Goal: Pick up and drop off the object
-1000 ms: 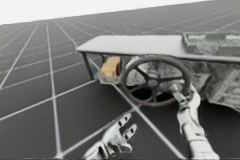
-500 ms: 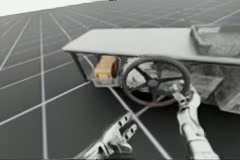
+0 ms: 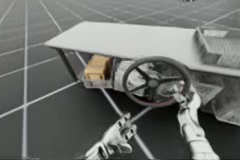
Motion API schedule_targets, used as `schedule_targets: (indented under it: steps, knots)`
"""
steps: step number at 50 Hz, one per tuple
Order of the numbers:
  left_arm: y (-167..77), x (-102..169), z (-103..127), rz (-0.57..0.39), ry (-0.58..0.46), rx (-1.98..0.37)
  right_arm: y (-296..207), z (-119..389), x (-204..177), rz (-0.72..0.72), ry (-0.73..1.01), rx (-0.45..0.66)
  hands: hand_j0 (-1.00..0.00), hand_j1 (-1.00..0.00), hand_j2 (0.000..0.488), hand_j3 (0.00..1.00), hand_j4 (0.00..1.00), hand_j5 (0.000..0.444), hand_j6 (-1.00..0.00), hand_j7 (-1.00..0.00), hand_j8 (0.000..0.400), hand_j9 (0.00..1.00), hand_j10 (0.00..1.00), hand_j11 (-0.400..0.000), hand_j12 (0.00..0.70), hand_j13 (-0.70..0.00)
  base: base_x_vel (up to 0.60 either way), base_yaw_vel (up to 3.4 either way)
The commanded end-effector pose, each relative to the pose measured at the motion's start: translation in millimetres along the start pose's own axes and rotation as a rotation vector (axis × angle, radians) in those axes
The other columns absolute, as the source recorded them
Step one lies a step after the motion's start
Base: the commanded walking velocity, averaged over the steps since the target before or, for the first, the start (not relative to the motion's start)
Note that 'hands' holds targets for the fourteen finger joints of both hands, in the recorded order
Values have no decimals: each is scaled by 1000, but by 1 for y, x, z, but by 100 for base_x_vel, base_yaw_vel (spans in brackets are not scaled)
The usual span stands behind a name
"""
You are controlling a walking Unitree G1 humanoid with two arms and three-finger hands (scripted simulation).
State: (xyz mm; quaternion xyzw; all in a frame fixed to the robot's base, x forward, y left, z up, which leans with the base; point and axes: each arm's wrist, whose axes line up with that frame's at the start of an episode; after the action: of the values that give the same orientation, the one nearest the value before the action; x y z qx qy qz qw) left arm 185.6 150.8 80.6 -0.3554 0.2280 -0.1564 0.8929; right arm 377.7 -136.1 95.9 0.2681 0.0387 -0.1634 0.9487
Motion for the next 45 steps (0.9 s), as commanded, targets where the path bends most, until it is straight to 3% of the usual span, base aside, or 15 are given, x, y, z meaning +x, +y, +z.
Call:
schedule_targets:
  steps: [1,23,45]
  knots:
    - [-4,-1,3,-1,-7,20,5,7,0,25,-24,37,0,0,0,1000,1000,0,0,0,0,1000,1000,-400,0,-700,57,-22]
    - [-4,-1,3,-1,-7,20,5,7,0,25,-24,37,0,0,0,1000,1000,0,0,0,0,1000,1000,-400,0,-700,51,-15]
    - [-4,-1,3,-1,-7,20,5,7,0,25,-24,37,0,0,0,1000,1000,0,0,0,0,1000,1000,-400,0,-700,36,-11]
